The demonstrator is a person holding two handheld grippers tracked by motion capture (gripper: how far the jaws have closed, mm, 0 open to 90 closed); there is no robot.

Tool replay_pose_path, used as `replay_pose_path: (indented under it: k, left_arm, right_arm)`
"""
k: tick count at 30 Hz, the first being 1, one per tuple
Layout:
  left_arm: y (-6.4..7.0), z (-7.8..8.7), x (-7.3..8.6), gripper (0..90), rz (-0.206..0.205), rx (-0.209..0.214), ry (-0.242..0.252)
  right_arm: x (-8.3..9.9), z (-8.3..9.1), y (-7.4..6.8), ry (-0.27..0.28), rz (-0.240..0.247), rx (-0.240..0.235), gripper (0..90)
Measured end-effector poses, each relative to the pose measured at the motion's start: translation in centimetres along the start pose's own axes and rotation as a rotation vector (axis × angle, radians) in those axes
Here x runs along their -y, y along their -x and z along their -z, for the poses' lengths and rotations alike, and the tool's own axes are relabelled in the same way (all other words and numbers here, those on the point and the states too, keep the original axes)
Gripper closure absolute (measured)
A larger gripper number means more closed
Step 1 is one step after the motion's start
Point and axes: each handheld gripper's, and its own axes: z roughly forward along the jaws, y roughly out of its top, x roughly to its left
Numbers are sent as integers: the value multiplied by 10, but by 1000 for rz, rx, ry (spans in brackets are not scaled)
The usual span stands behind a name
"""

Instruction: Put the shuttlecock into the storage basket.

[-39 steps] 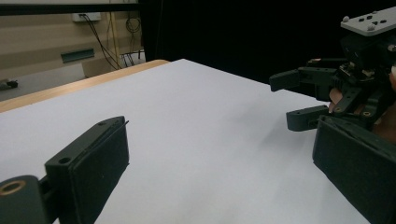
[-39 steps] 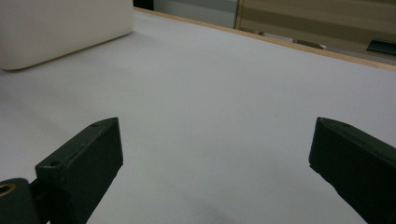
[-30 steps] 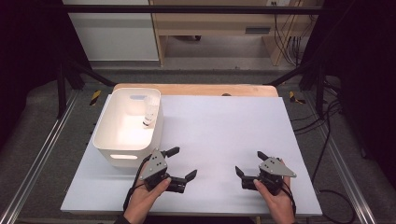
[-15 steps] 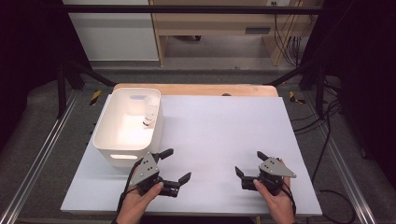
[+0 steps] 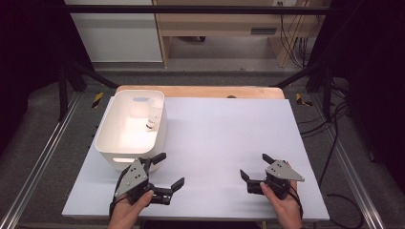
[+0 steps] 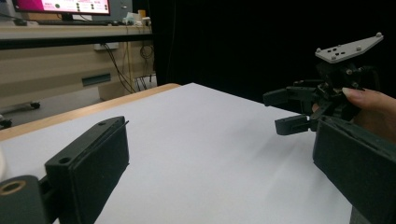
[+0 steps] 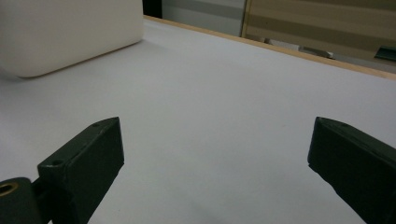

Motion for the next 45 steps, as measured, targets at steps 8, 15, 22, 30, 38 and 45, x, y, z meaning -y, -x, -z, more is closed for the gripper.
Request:
replay_pose_path:
  k: [8,15,22,30,38,45]
  left_arm:
    - [-7,23,-7,36,-7,-27,36]
    - [-19,47,-9,36,-9,-68,56]
    - [-27,65,-5,37,-2,-95,73]
    - [-35,77,9,38,8,-134,80]
    - [-41,81,20,39,4,-146,84]
    - [-45,82,28,40,6,-156,80]
  right_arm:
    - [-5,2,-1,20,-3,-20,42]
    - [-6,5,-1,35,23,-15,40]
    - [-5,11,0,40,38,-16,39]
    - [-1,17,3,46,47,-10,38]
    - [3,22,5,47,48,0,37]
    - [7,26,8,46,46,11,37]
